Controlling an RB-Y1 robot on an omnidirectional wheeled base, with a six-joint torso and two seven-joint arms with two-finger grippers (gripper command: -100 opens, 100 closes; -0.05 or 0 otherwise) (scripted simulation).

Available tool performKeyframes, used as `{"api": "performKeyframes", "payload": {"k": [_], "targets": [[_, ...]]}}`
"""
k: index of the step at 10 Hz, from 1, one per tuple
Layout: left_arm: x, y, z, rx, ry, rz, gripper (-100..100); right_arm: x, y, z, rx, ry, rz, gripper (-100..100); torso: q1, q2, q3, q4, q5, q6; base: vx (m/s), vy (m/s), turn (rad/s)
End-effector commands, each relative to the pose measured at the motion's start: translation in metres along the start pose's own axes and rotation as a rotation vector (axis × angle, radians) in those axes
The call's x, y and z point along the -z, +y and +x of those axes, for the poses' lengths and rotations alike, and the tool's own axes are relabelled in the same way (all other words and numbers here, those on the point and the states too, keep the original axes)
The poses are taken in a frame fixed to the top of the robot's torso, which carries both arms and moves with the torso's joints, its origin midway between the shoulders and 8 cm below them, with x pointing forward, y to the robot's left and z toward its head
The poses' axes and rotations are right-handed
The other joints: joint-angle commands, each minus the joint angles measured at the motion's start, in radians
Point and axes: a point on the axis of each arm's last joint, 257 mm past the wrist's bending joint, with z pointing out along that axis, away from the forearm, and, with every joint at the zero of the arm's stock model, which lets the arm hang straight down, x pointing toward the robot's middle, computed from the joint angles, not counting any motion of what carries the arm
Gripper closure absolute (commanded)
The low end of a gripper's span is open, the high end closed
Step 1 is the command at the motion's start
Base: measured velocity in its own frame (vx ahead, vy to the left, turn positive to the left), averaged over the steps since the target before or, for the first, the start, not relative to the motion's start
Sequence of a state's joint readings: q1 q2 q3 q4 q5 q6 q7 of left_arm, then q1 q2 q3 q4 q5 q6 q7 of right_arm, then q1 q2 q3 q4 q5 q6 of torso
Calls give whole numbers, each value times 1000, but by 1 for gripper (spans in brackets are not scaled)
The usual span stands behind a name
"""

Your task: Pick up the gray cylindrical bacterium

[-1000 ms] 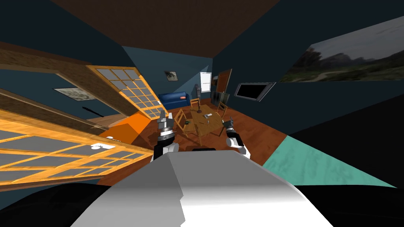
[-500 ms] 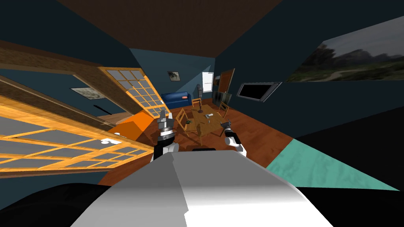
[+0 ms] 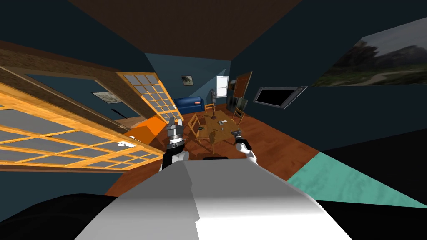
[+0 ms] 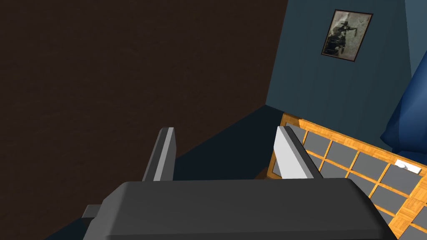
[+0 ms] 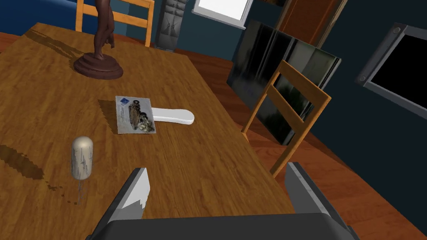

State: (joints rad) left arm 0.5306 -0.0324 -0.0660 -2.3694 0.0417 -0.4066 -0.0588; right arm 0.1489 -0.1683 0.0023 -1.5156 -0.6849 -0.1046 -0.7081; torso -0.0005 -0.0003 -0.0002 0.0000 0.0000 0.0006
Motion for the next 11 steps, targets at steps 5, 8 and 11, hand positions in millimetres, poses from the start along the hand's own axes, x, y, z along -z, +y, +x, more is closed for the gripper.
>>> {"api": "performKeyframes", "payload": {"k": [5,8,11], "targets": [[0,0,0,0,0,0,0,-14,-35,-49,-252,-133,66,-100,0,-1,0,0,0,0,1,-1,54],[0,0,0,0,0,0,0,-22,-54,-61,-390,-187,96,-100,0,-1,0,0,0,0,7,1,37],[0,0,0,0,0,0,0,-22,-66,-79,-452,-241,107,-100,1,-1,0,0,0,0,9,2,21]]}}
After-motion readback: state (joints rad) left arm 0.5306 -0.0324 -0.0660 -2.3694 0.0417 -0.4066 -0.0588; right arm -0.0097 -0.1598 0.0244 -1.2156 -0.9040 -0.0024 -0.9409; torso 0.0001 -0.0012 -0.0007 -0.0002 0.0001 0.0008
